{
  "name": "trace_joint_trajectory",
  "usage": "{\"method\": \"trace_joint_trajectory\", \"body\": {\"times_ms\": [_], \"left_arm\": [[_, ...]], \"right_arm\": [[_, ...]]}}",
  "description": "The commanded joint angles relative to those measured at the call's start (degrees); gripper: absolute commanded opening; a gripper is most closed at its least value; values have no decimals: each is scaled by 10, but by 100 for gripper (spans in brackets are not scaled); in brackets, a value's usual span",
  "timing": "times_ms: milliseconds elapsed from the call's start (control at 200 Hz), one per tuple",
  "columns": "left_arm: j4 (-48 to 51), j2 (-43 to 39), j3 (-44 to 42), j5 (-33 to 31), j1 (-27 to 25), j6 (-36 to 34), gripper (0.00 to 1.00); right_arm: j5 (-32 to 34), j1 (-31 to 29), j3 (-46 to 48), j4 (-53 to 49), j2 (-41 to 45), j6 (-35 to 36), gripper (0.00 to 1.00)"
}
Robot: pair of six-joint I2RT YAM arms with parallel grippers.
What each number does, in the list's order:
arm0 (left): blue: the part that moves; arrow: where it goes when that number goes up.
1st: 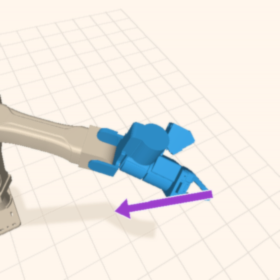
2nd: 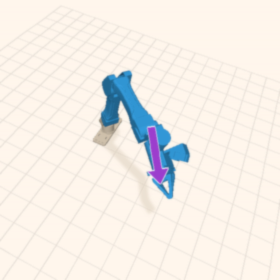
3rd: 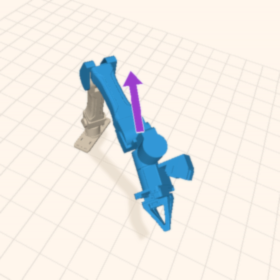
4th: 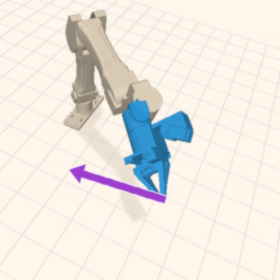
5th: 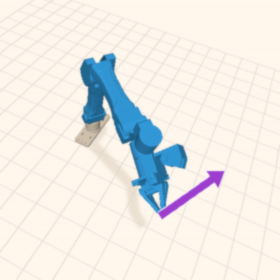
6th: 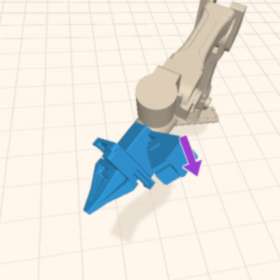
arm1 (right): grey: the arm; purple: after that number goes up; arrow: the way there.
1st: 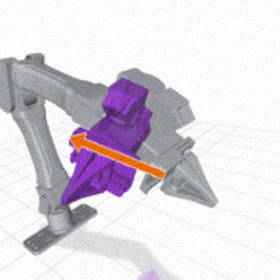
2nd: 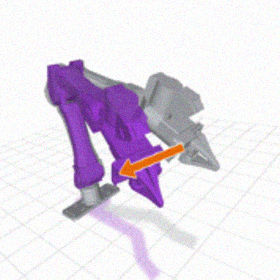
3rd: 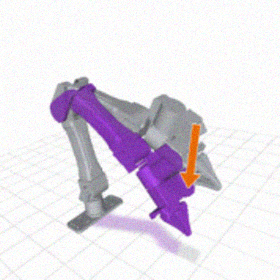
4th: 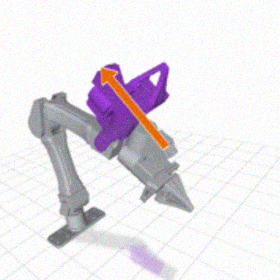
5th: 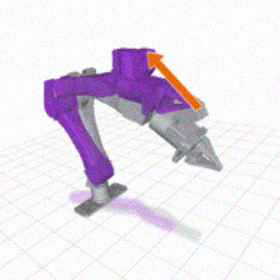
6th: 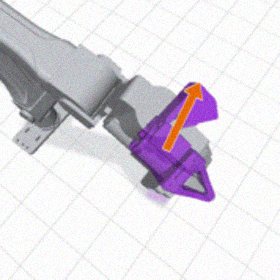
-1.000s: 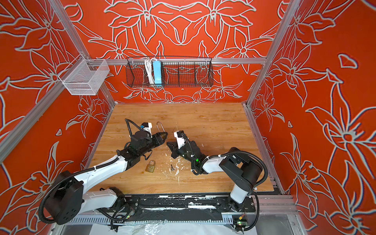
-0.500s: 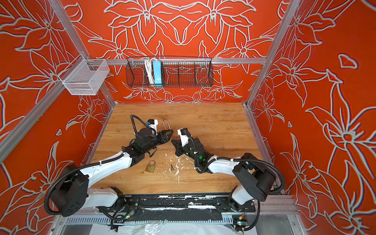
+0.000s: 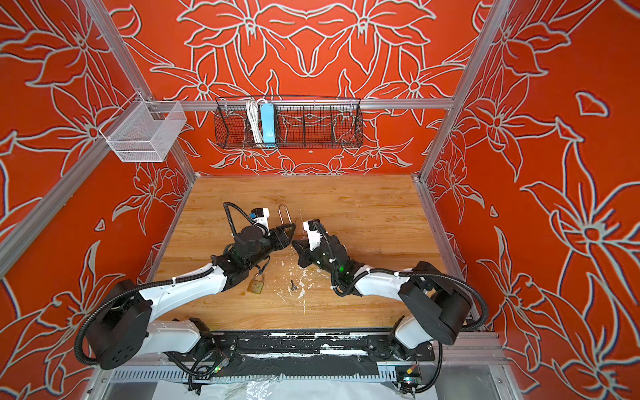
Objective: Unlock with the key
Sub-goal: 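Move the padlock toward the right gripper while the right gripper brings the key closer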
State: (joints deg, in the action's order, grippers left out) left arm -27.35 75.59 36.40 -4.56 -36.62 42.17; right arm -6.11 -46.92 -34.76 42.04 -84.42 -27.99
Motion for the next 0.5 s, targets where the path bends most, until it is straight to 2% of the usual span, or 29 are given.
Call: {"method": "trace_joint_trajectory", "body": {"times_ms": [0, 170, 495], "left_arm": [[64, 10, -18, 71, -49, -20, 0], [74, 24, -1, 122, -50, -9, 0], [99, 57, 32, 179, -55, 5, 0]], "right_arm": [[63, 7, -44, 115, 37, 3, 0], [28, 5, -32, 163, 22, 45, 0], [68, 24, -14, 128, 53, 54, 0]]}}
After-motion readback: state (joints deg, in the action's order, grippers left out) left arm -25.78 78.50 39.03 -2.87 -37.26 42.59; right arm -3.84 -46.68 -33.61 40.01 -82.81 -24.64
